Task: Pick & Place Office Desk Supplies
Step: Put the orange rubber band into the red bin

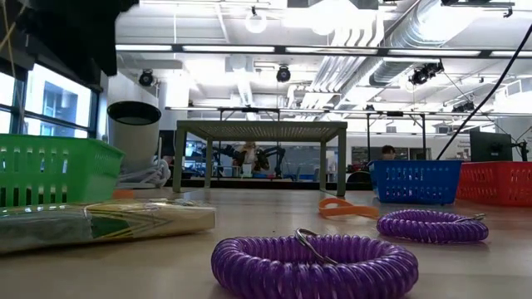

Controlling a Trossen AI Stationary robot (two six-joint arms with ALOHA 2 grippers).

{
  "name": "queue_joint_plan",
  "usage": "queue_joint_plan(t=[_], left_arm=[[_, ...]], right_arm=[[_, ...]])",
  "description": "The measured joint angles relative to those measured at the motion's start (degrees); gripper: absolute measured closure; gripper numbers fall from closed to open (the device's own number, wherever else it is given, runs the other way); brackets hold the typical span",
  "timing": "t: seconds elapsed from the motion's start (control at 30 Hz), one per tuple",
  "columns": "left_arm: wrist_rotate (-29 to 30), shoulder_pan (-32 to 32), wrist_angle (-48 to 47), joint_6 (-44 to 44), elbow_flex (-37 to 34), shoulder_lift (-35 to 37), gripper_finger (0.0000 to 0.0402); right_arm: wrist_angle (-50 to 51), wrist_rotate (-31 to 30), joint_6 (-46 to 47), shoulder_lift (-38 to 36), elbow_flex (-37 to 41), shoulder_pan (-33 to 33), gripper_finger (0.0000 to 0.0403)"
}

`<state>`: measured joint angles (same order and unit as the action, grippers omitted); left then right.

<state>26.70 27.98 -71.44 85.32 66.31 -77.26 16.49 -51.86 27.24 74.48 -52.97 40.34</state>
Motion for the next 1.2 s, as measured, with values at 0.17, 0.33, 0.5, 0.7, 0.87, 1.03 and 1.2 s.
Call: queue_joint_plan(t=[0.17, 0.33, 0.5, 0.7, 0.87, 1.03, 1.2], left_arm=[[-7.42, -10.93, -4.80, -11.73, -0.01, 0.38, 0.0151], [-9.39, -19.99, -2.45, -29.85, -0.27, 0.38, 0.0151], [-14.03, -27.41, -1.47, -38.80, -3.01, 0.38, 0.0151], [-16.30, -30.62, 5.44, -42.49, -10.77, 0.37, 0.0152], [-17.92, -31.98, 11.02, -41.00, -15.53, 0.36, 0.0152], [-20.44, -34.85, 15.14, -40.48, -18.96, 0.36, 0.0152], [-20.65, -38.22, 17.56, -40.96, -21.03, 0.36, 0.0152]], right_arm=[[-0.02, 0.06, 1.03, 0.00, 0.00, -1.41, 0.0206], [-0.04, 1.49, 1.36, 0.00, 0.00, -3.12, 0.0206], [-0.07, 2.95, 1.58, 0.00, 0.00, -4.55, 0.0206], [-0.07, 4.48, 1.53, 0.00, 0.00, -5.66, 0.0206], [-0.04, 4.48, 1.44, 0.00, 0.00, -5.99, 0.0206], [-0.04, 4.50, 1.42, 0.00, 0.00, -5.99, 0.0206], [-0.07, 4.48, 1.41, 0.00, 0.00, -5.99, 0.0206]])
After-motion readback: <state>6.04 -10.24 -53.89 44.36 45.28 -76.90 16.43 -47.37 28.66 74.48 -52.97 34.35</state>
